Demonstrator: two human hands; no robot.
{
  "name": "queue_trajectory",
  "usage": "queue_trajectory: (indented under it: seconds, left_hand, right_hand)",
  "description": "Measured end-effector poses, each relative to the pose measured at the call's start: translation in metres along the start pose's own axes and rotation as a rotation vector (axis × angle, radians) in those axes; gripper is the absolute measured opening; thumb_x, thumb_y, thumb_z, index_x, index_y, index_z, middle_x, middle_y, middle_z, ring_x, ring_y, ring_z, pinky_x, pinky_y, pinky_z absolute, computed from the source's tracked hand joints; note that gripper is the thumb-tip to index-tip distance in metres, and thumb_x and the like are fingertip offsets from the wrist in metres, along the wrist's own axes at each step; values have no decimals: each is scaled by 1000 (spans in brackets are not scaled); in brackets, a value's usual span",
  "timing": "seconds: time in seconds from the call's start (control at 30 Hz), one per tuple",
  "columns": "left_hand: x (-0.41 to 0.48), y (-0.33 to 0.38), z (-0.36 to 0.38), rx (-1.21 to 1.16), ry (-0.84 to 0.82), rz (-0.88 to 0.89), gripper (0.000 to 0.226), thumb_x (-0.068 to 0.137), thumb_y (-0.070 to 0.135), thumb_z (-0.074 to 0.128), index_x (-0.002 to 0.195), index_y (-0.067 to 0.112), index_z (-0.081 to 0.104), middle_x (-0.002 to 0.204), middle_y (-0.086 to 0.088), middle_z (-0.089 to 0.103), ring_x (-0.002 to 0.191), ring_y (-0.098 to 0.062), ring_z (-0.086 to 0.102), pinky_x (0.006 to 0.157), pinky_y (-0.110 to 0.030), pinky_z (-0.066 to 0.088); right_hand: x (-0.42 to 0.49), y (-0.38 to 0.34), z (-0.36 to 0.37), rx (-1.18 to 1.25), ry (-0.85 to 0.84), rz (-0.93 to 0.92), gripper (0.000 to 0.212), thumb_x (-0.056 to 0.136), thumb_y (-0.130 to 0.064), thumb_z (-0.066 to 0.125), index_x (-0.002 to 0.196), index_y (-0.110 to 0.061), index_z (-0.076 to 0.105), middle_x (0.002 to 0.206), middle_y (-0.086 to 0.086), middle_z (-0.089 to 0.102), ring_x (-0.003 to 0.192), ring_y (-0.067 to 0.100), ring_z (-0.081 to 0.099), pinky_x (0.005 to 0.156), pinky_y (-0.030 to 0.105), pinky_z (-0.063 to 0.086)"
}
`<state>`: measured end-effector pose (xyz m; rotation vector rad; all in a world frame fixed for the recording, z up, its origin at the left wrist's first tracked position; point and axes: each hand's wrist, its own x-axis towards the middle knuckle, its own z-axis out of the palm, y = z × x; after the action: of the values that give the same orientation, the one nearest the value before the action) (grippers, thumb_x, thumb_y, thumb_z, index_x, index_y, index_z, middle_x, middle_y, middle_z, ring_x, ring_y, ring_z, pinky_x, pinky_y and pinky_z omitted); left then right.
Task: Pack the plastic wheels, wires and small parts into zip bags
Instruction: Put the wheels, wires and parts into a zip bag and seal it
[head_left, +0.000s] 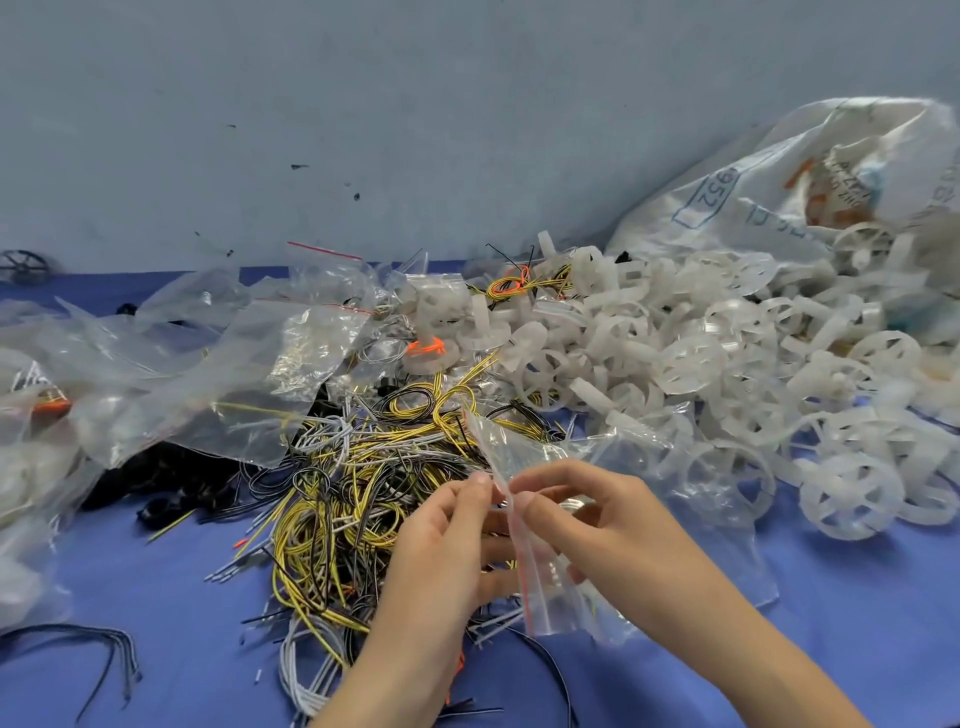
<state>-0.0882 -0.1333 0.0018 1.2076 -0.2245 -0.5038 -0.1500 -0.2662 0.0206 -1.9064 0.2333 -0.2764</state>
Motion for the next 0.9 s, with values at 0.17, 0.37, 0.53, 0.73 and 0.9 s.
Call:
queue_trajectory:
  seconds: [0.17,0.37,0.53,0.73,0.9]
  left_hand:
    - [-2,-2,0,28,-13,2,26,97,27,54,96,4,66,78,-11,72,66,-23,70,57,-33,57]
    - [-5,-3,0,70,-37,23,24,99,23,53,100,4,66,85,-15,72,76,-26,72,62,-35,59]
    - [-4,-2,2,29,-89,14,26,97,24,54,105,1,64,99,-20,73,83,-24,72,63,-32,58]
    - [-2,-7,1,51,-55,13,27,97,25,53,102,2,66,100,-24,70,84,-23,71,62,-28,56]
    - [-1,-8,1,-18,-61,-2,27,97,24,52,86,10,73,79,-7,72,76,-17,70,60,-28,56]
  right_hand:
    - [-3,3,-2,-10,-10,-3,7,86,-39,69,90,-45,71,86,-12,69,67,11,62,64,34,54]
    - [-4,5,-1,-2,8,20,16,83,-49,68,96,-42,71,90,-12,70,66,3,61,61,27,50]
    - [-5,3,-1,-1,-39,28,22,84,-51,70,103,-38,71,89,-10,70,72,9,66,60,23,46]
    - [-8,4,0,-25,-50,24,23,85,-44,71,106,-36,72,88,-12,68,68,7,63,65,25,48]
    - [-8,4,0,-58,-74,-10,19,88,-34,70,102,-46,71,90,-13,68,75,20,67,74,35,57]
